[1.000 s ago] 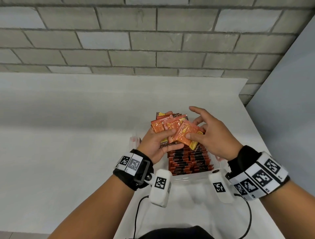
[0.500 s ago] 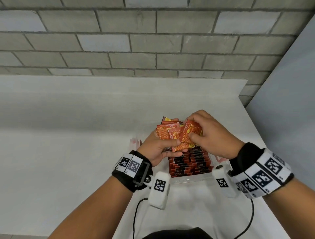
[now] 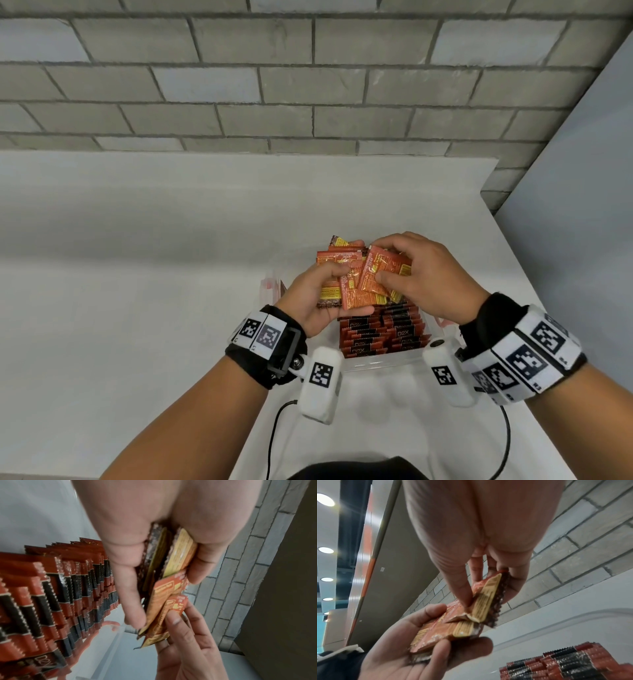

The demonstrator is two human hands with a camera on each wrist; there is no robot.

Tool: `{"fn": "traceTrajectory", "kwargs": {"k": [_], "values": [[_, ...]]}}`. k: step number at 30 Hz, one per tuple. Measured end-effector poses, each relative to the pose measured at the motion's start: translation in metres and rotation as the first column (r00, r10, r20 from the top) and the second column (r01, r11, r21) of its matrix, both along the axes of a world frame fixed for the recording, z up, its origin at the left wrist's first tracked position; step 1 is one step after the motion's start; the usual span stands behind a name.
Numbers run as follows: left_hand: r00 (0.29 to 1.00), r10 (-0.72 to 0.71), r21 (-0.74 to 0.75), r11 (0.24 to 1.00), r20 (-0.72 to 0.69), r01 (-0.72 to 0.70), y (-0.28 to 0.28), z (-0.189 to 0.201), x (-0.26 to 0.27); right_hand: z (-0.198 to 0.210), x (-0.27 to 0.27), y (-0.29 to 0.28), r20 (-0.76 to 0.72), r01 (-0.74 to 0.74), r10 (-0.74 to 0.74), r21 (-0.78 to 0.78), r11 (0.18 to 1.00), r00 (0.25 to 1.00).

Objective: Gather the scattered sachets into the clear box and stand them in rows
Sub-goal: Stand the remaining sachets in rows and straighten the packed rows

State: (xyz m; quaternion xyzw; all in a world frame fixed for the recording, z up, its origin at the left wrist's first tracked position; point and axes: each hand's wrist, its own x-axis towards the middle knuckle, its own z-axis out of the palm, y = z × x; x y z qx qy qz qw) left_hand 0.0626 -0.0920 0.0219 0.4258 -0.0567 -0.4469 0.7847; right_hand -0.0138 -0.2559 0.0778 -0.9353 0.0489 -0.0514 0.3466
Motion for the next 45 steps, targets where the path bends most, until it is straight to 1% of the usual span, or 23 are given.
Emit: {"fn": "traceTrajectory", "kwargs": {"k": [2,7,10,12,14,16,18,20,21,22,23,24,27,29,34,36,39,41,45], "values": [[1.000,0.008,-0.010,1.000,0.015,-0.008,-0.001,0.002,0.002,-0.001,0.001,0.000,-0.003,0.001,-0.001,0.015,1.000,1.000],[0.993,0.066,0.025,0.997,0.097,-0.069,-0.003,0.007,0.004,-0.002,0.004,0.003,0.025,0.002,-0.004,0.083,0.997,1.000],[0.990,0.105,0.019,0.994,0.094,-0.107,-0.004,0.005,0.004,-0.002,0.004,0.004,0.022,0.015,-0.017,0.104,0.994,1.000],[0.990,0.131,0.000,0.991,0.053,-0.132,-0.003,0.004,0.005,-0.002,0.003,0.005,-0.020,0.041,-0.039,0.146,0.988,0.999],[0.988,0.151,-0.030,0.988,-0.003,-0.151,-0.001,0.002,0.007,-0.002,0.001,0.004,-0.065,0.057,-0.047,0.155,0.986,0.997],[0.986,0.168,-0.023,0.986,-0.006,-0.168,0.002,0.002,0.008,-0.003,0.000,0.000,-0.114,0.052,-0.033,0.163,0.985,0.993],[0.986,0.166,-0.016,0.986,0.029,-0.166,0.005,0.003,0.009,-0.003,-0.001,-0.003,-0.156,0.069,-0.033,0.229,0.971,0.987],[0.983,0.169,0.003,0.985,0.076,-0.170,0.008,0.004,0.007,-0.003,-0.002,-0.007,-0.178,0.126,-0.065,0.359,0.925,0.982],[0.981,0.173,0.011,0.985,0.092,-0.175,0.009,0.004,0.007,-0.002,-0.003,-0.007,-0.194,0.161,-0.077,0.462,0.872,0.978],[0.980,0.172,0.011,0.985,0.103,-0.174,0.009,0.003,0.006,0.000,-0.004,-0.007,-0.222,0.197,-0.081,0.570,0.798,0.972],[0.978,0.173,0.011,0.984,0.115,-0.175,0.009,0.003,0.005,0.000,-0.005,-0.006,-0.248,0.224,-0.077,0.648,0.728,0.966],[0.976,0.175,0.011,0.984,0.128,-0.178,0.008,0.003,0.004,0.000,-0.005,-0.005,-0.260,0.237,-0.074,0.681,0.693,0.963],[0.969,0.160,0.010,0.986,0.191,-0.165,0.002,0.003,-0.001,-0.005,-0.004,0.001,-0.263,0.248,-0.095,0.642,0.726,0.960],[0.961,0.162,0.020,0.985,0.223,-0.171,-0.001,0.003,-0.003,-0.009,-0.003,0.005,-0.263,0.256,-0.107,0.639,0.725,0.959],[0.955,0.195,0.028,0.978,0.225,-0.206,-0.001,0.005,-0.004,-0.011,-0.004,0.005,-0.250,0.243,-0.091,0.690,0.682,0.964],[0.961,0.215,0.029,0.974,0.174,-0.224,0.001,0.005,-0.002,-0.010,-0.004,0.003,-0.227,0.250,-0.123,0.705,0.663,0.966],[0.967,0.250,0.016,0.968,0.048,-0.251,0.003,0.007,0.003,-0.009,-0.002,-0.001,-0.197,0.272,-0.189,0.741,0.614,0.962],[0.972,0.225,0.019,0.974,0.065,-0.227,0.004,0.008,0.002,-0.009,-0.001,-0.002,-0.187,0.269,-0.199,0.767,0.582,0.962],[0.971,0.172,0.073,0.980,0.163,-0.186,0.001,0.007,-0.004,-0.012,0.001,0.002,-0.220,0.283,-0.179,0.787,0.549,0.959]]}}
